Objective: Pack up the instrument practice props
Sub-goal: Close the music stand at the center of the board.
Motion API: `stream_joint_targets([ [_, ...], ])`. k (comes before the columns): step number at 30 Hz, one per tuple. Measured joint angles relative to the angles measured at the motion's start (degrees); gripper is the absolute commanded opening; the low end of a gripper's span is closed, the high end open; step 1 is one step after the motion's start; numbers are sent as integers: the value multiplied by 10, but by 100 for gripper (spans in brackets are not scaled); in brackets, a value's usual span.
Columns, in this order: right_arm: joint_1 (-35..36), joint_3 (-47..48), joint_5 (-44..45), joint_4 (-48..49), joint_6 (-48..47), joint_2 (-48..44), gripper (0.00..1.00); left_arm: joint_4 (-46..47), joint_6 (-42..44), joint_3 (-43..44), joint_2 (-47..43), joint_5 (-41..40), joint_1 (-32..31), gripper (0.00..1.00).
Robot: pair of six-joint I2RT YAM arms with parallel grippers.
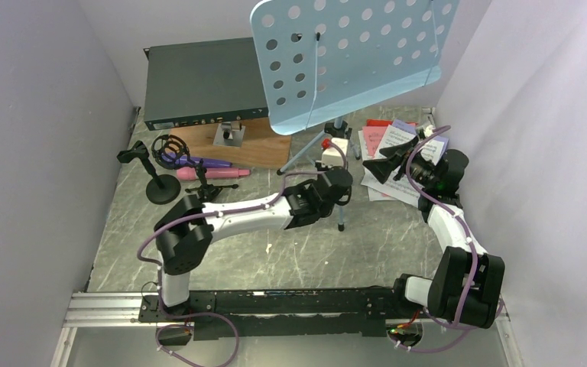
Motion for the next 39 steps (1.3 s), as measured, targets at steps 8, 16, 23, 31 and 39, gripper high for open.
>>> stream_joint_targets([
  [8,5,0,-37,-7,-72,0,100,41,45,-133,-110,57,3,0],
  [16,59,-5,-79,-56,-231,-1,99,37,84,-203,-190,133,10,0],
  [23,87,-11,-87,-77,-308,5,92,47,108,-255,-245,207,29,0],
  [31,144,-12,-77,-76,-340,22,76,57,134,-276,-266,255,40,0],
  [39,186,-12,-42,-70,-349,39,21,67,154,-284,-273,292,40,0],
])
